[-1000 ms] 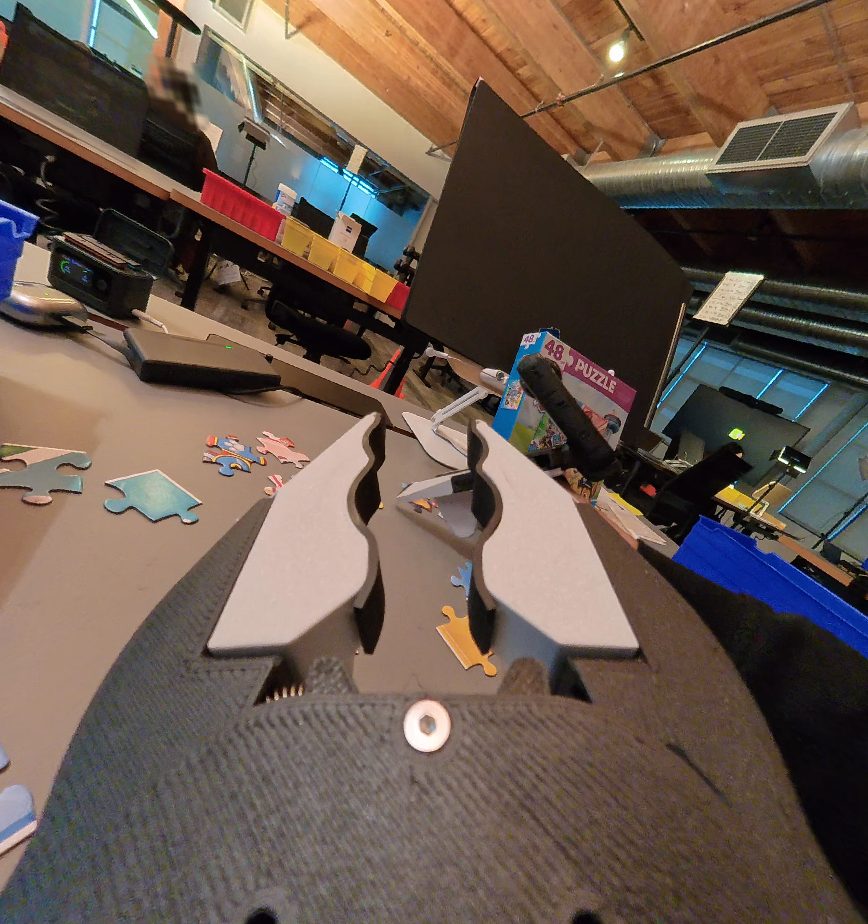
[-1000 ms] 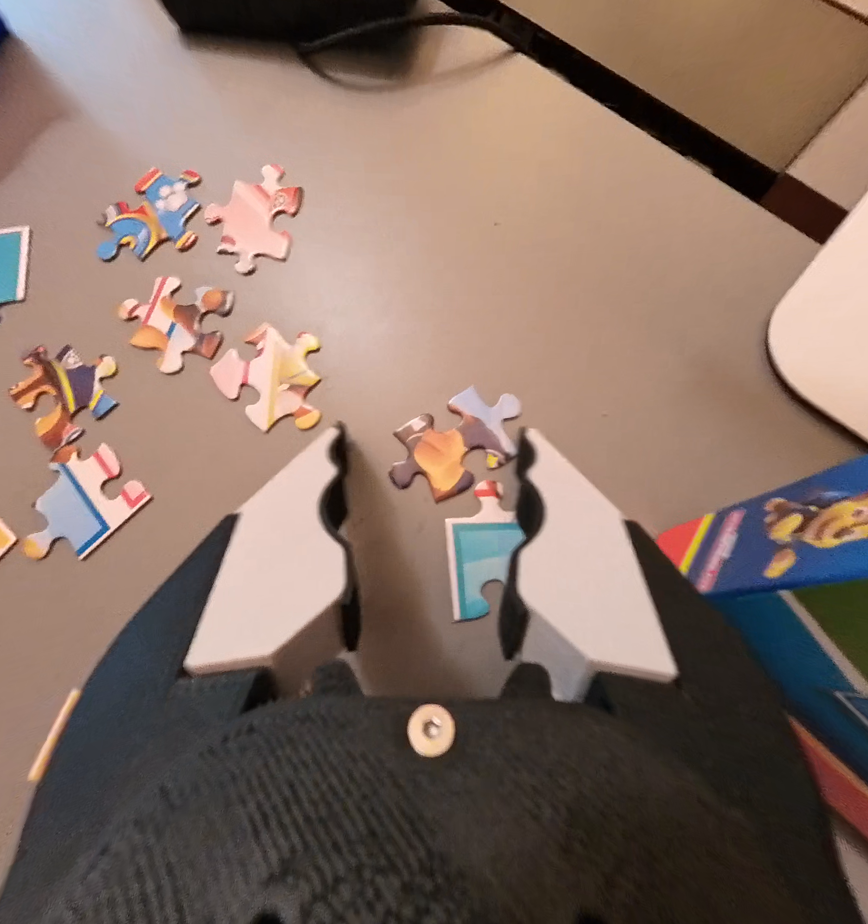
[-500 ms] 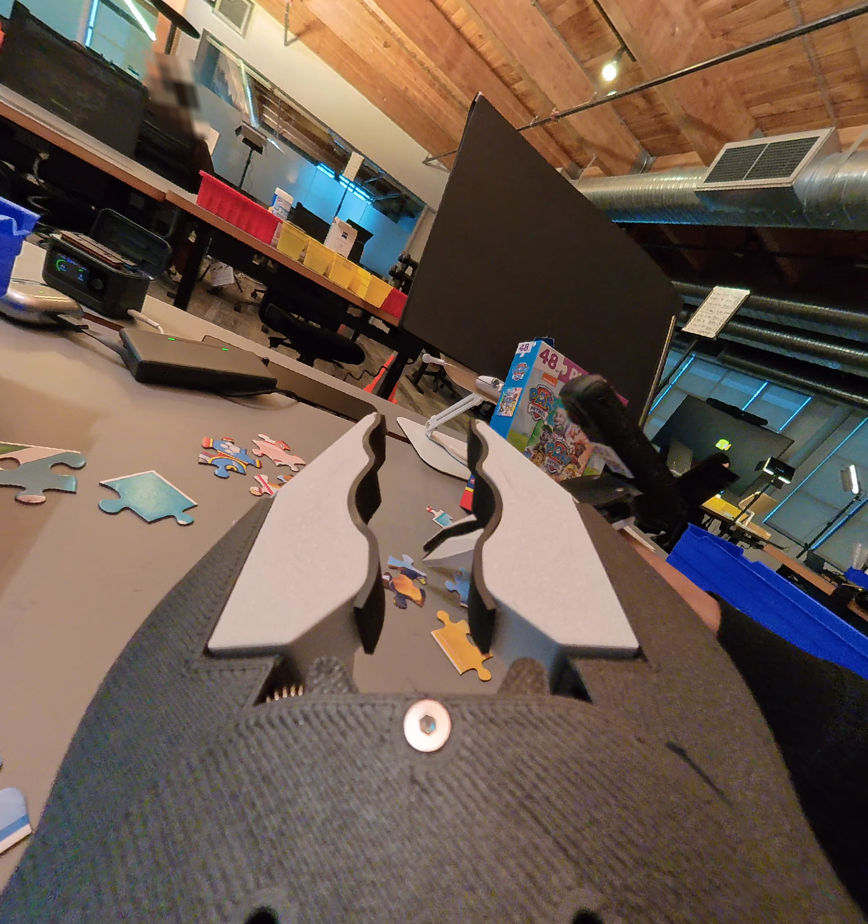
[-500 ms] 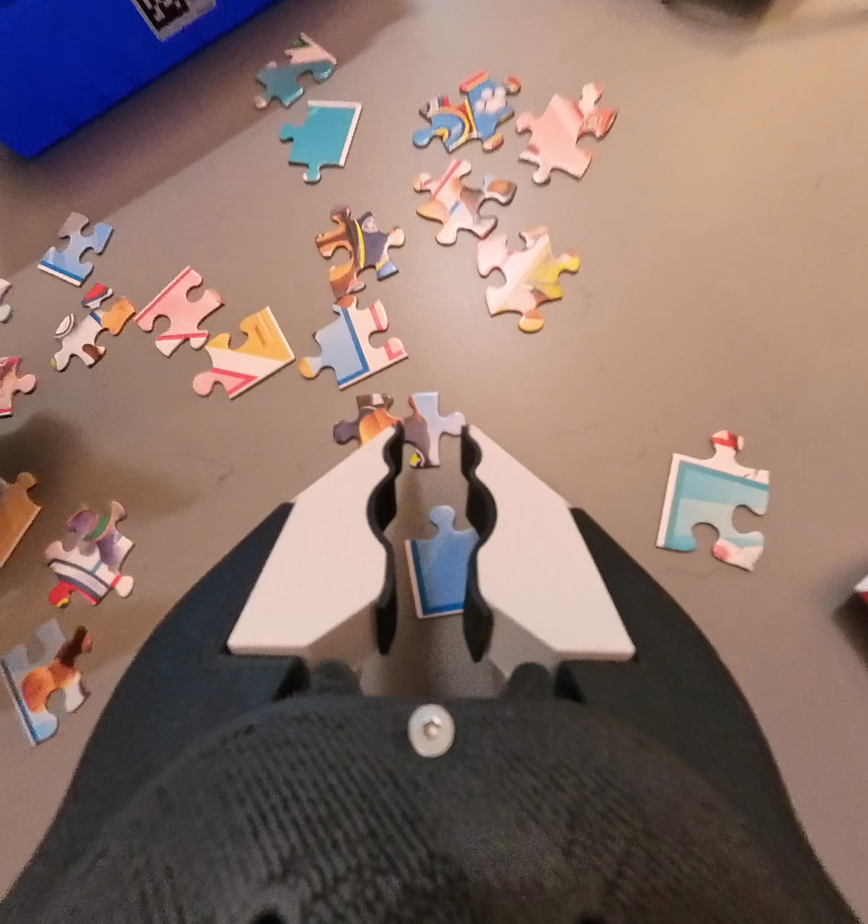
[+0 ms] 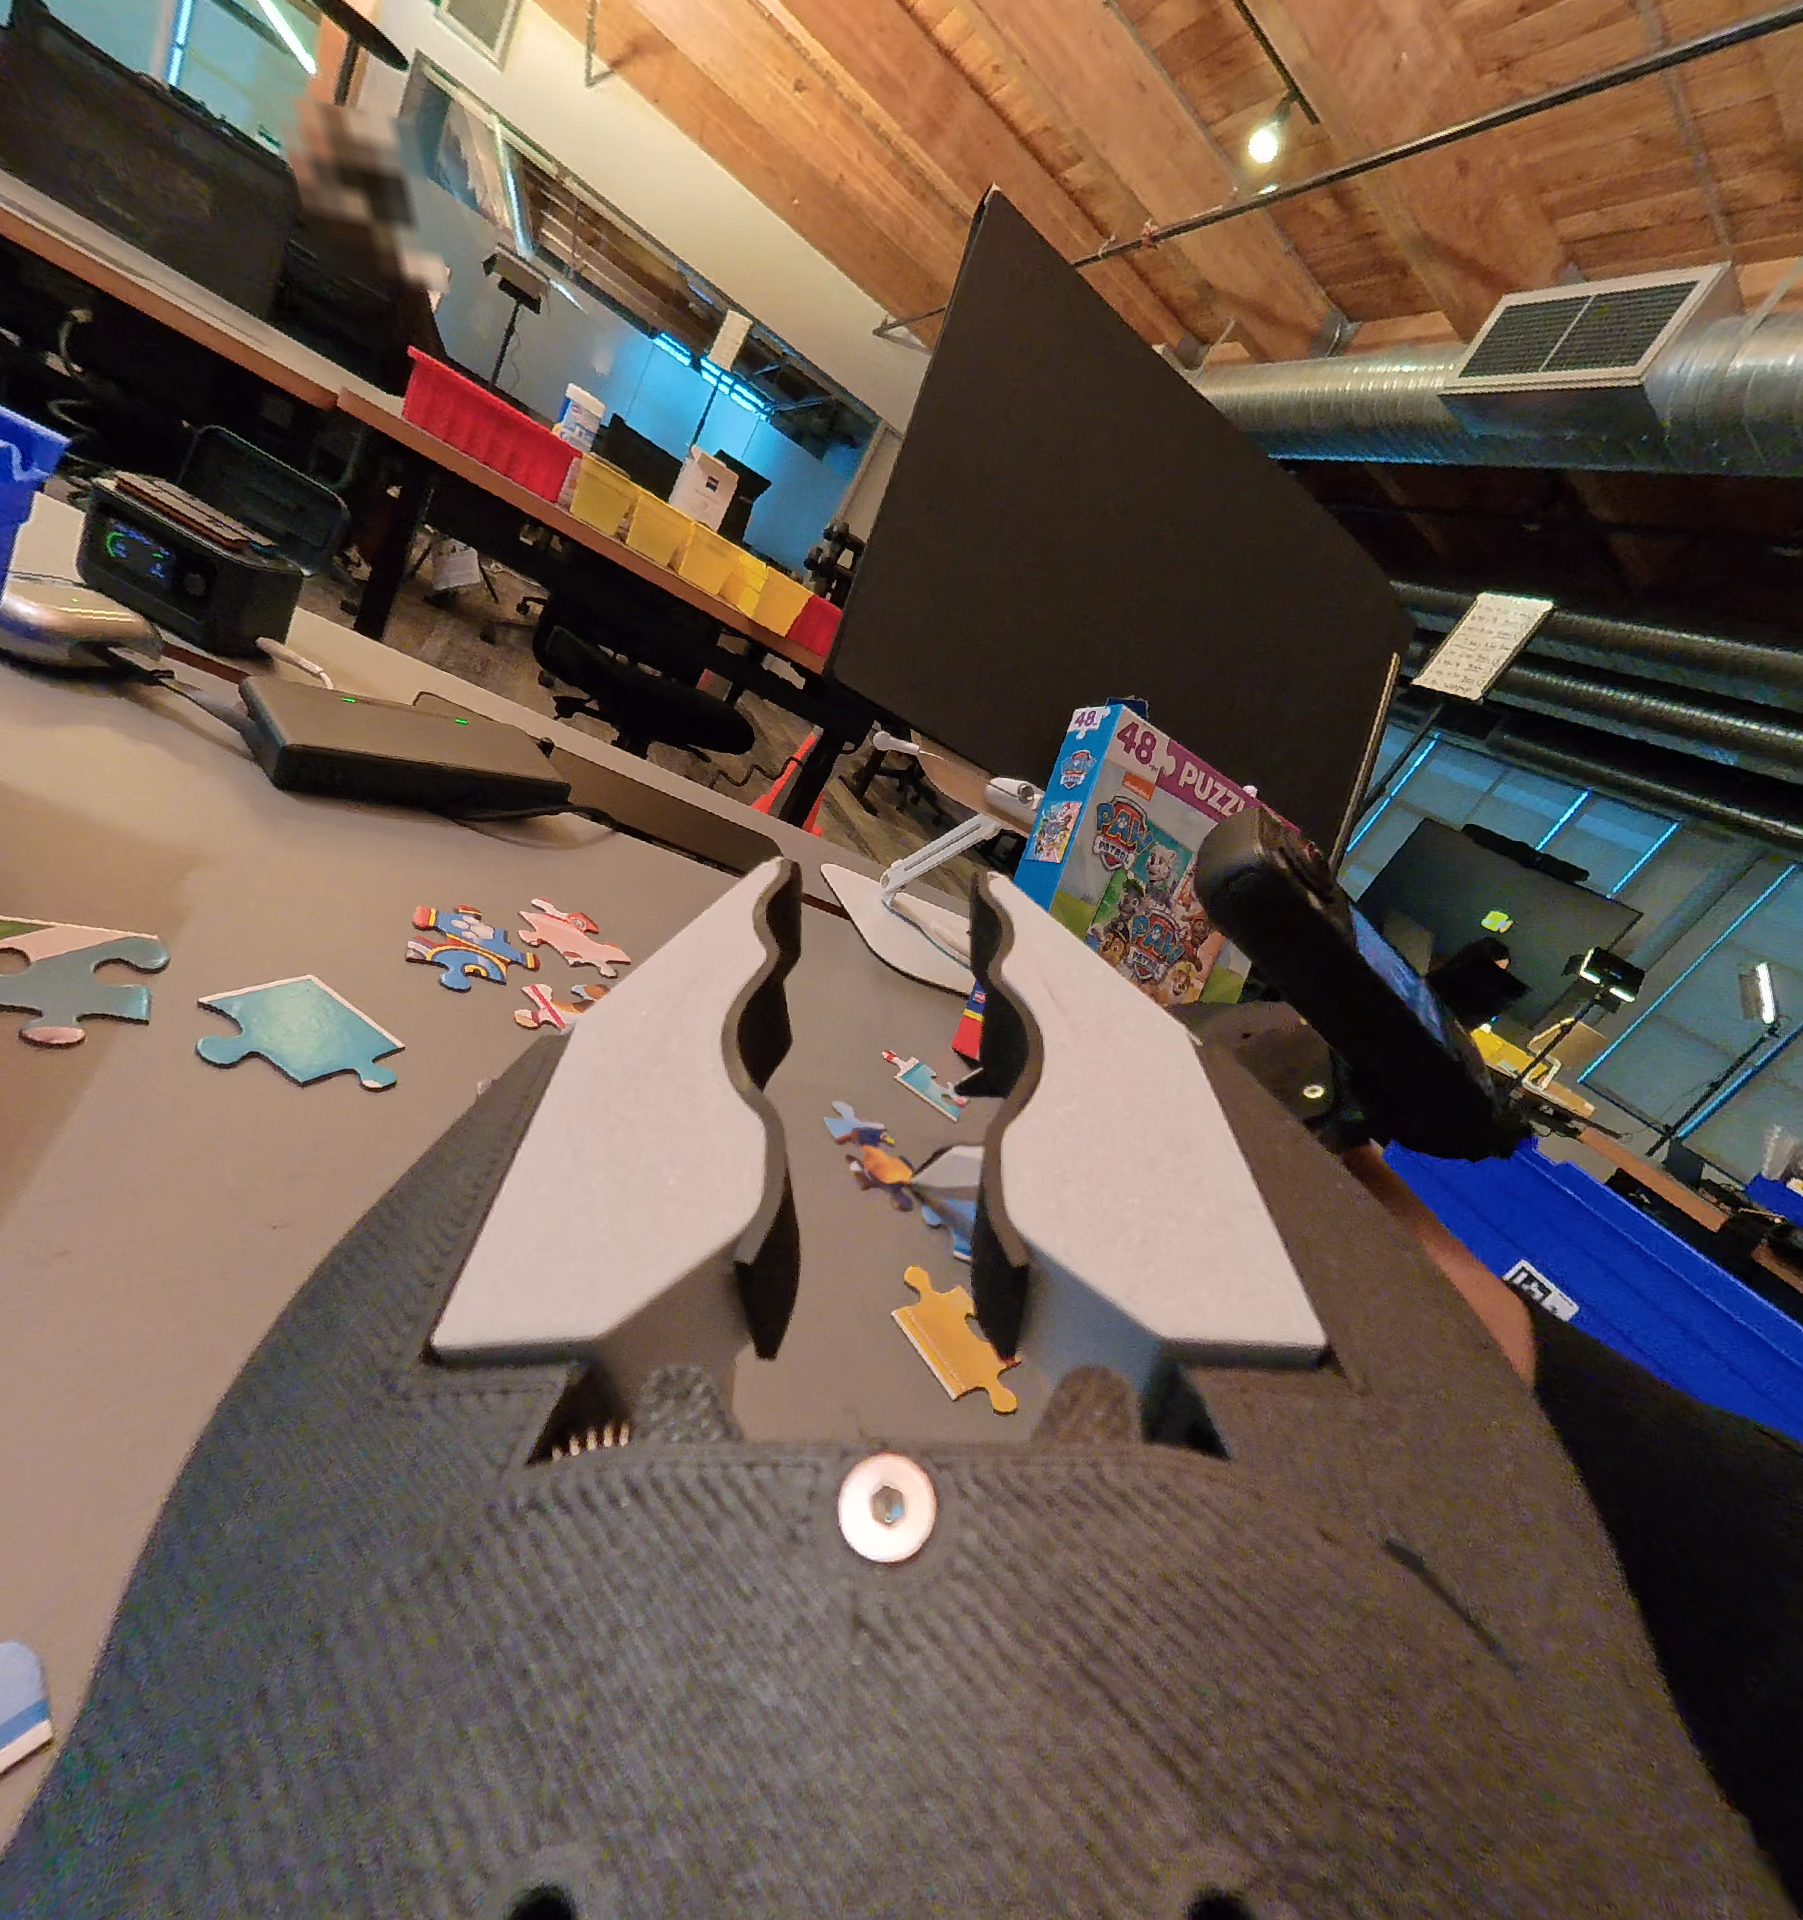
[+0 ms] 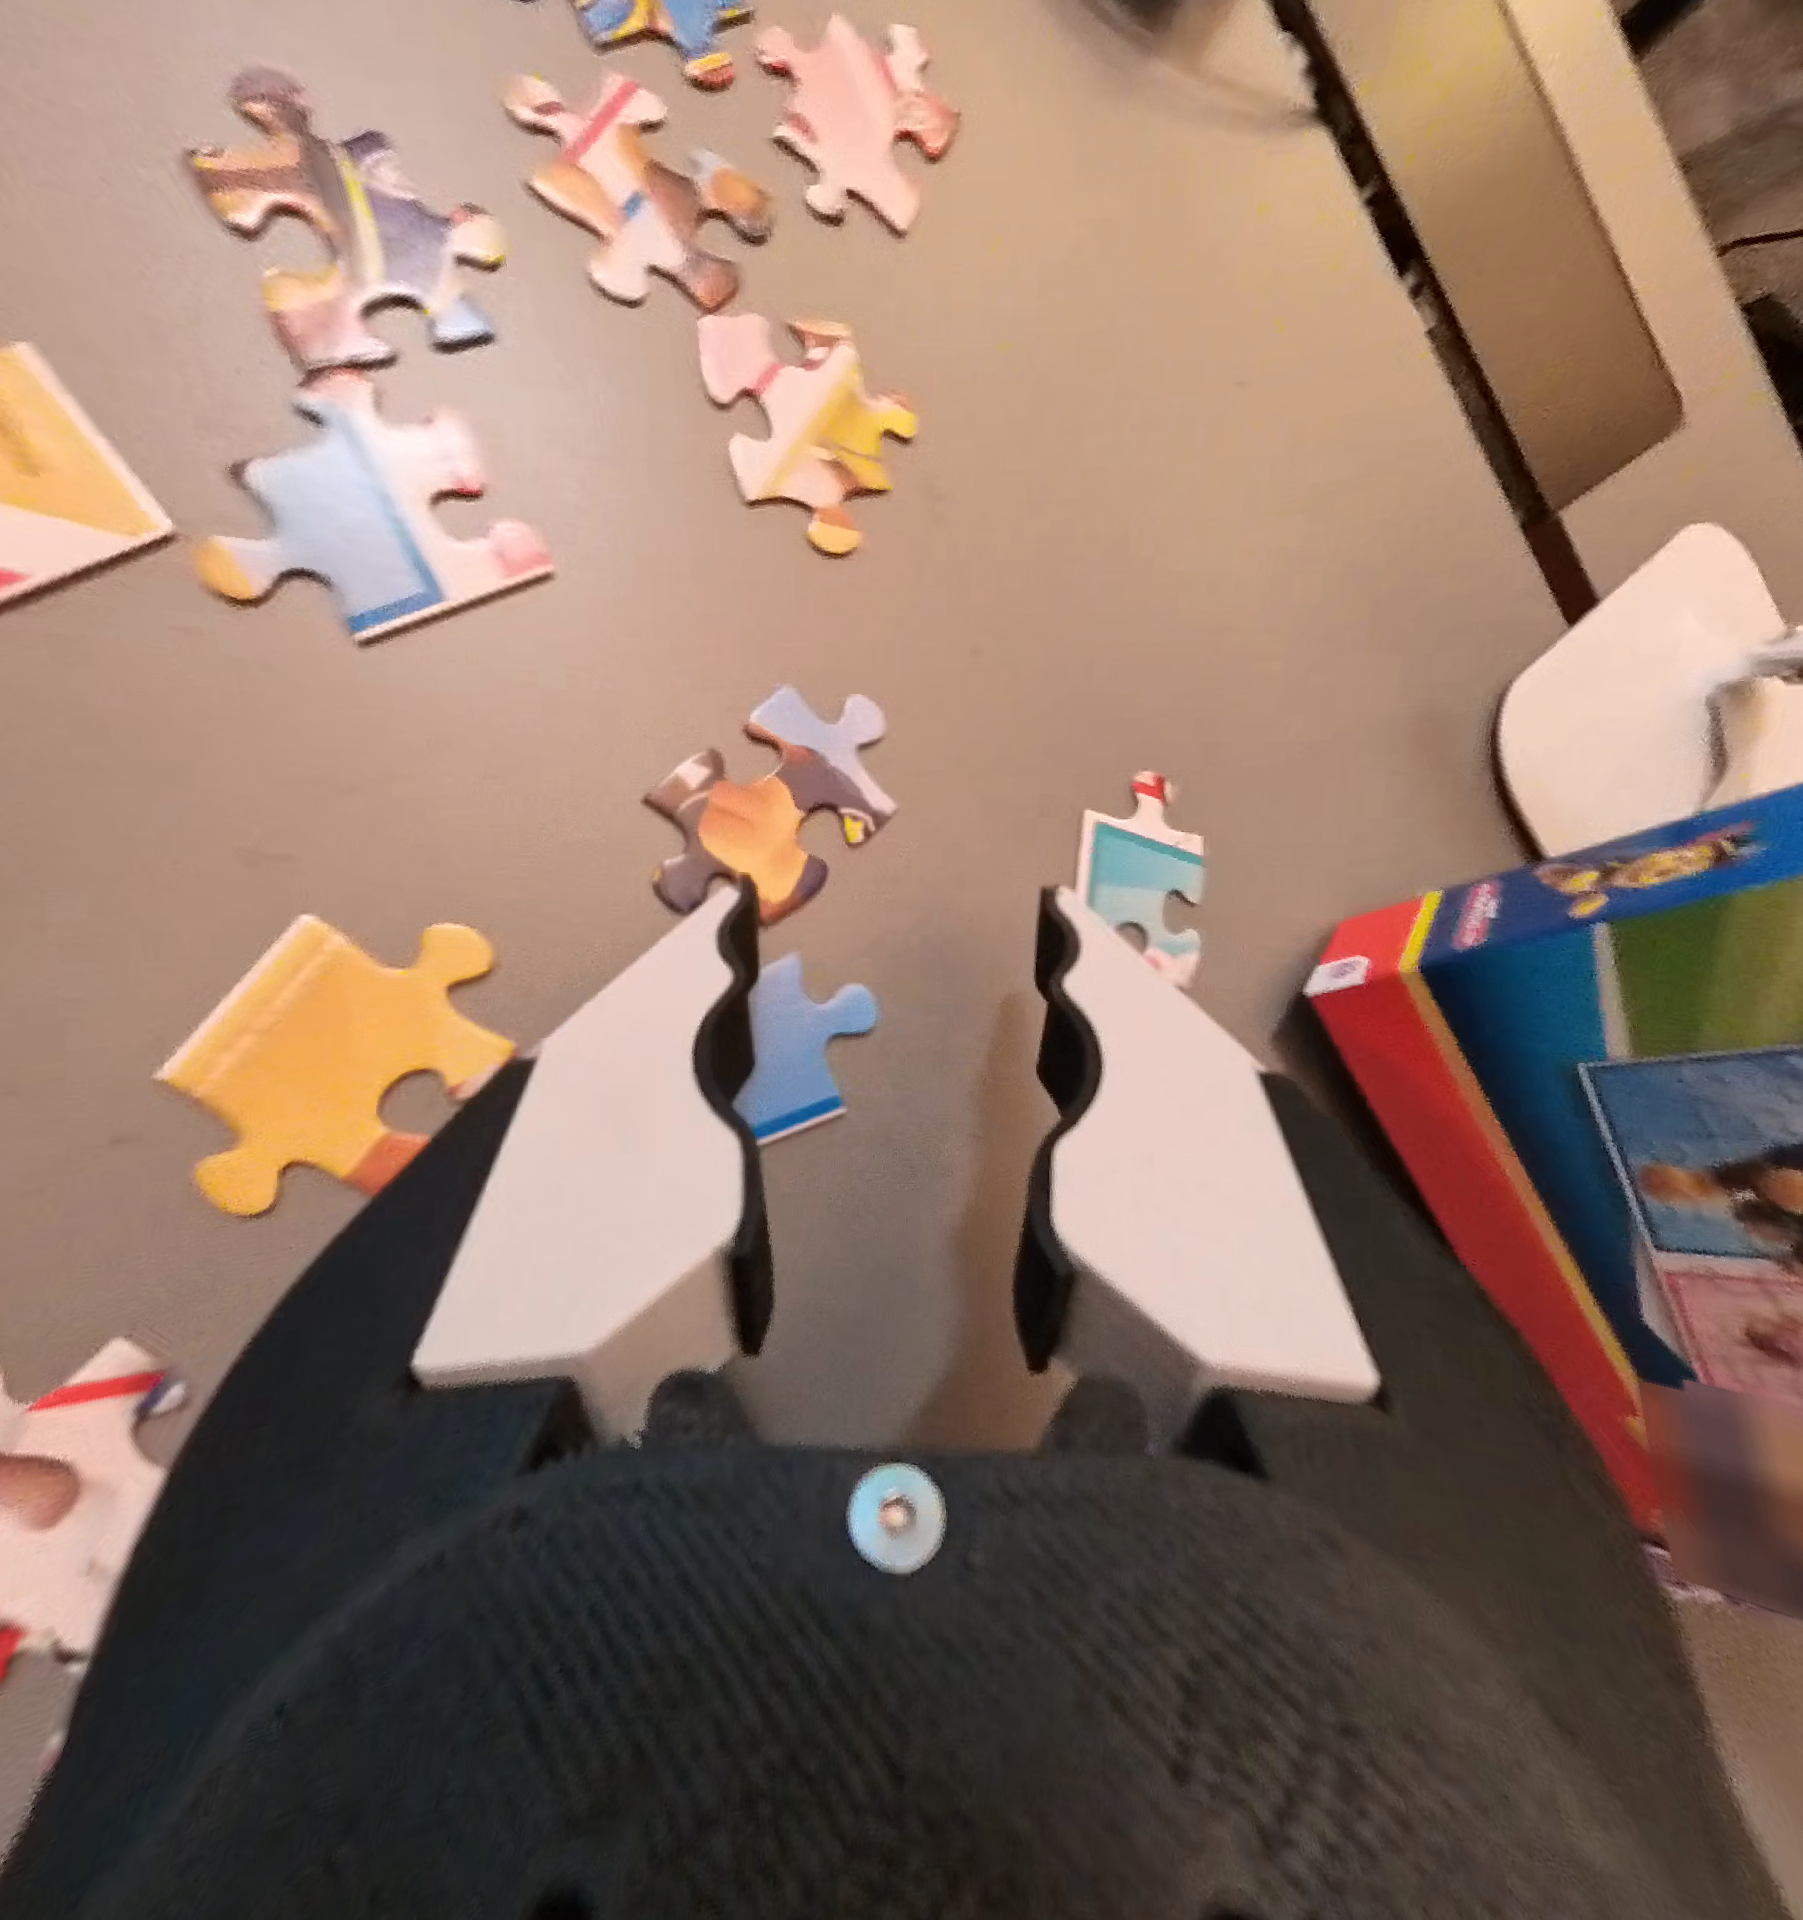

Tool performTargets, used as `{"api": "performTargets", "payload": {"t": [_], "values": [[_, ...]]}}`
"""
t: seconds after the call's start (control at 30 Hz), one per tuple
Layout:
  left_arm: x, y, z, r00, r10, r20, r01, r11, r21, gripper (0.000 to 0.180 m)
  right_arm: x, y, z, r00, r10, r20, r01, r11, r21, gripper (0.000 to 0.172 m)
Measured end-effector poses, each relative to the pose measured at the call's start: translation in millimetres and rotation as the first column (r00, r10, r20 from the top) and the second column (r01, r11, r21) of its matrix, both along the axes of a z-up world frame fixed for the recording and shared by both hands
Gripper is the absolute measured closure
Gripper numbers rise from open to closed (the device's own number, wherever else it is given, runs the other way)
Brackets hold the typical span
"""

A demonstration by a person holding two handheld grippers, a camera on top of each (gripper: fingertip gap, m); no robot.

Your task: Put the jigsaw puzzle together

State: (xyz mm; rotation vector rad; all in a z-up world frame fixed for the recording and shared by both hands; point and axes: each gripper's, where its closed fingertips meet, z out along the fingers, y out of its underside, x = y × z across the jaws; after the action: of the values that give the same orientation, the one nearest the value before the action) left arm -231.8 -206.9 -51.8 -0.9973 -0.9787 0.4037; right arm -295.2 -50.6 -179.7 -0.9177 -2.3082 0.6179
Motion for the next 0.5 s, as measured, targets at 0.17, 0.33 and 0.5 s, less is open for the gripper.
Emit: {"api": "performTargets", "payload": {"t": [0.17,0.33,0.5], "values": [[0,-1,0,1.0,0.003,-0.001,-0.003,1.0,0.002,0.151,9,-22,4,0.997,0.02,0.071,-0.003,0.971,-0.24,0.122],[0,0,0,1.0,0.002,0.0,-0.002,1.0,-0.003,0.151,9,-33,-10,0.985,0.014,0.175,0.039,0.955,-0.295,0.125],[0,-1,0,1.0,0.001,0.0,-0.001,1.0,0.005,0.151,17,-49,-11,0.979,0.108,0.171,-0.052,0.952,-0.302,0.147]]}}
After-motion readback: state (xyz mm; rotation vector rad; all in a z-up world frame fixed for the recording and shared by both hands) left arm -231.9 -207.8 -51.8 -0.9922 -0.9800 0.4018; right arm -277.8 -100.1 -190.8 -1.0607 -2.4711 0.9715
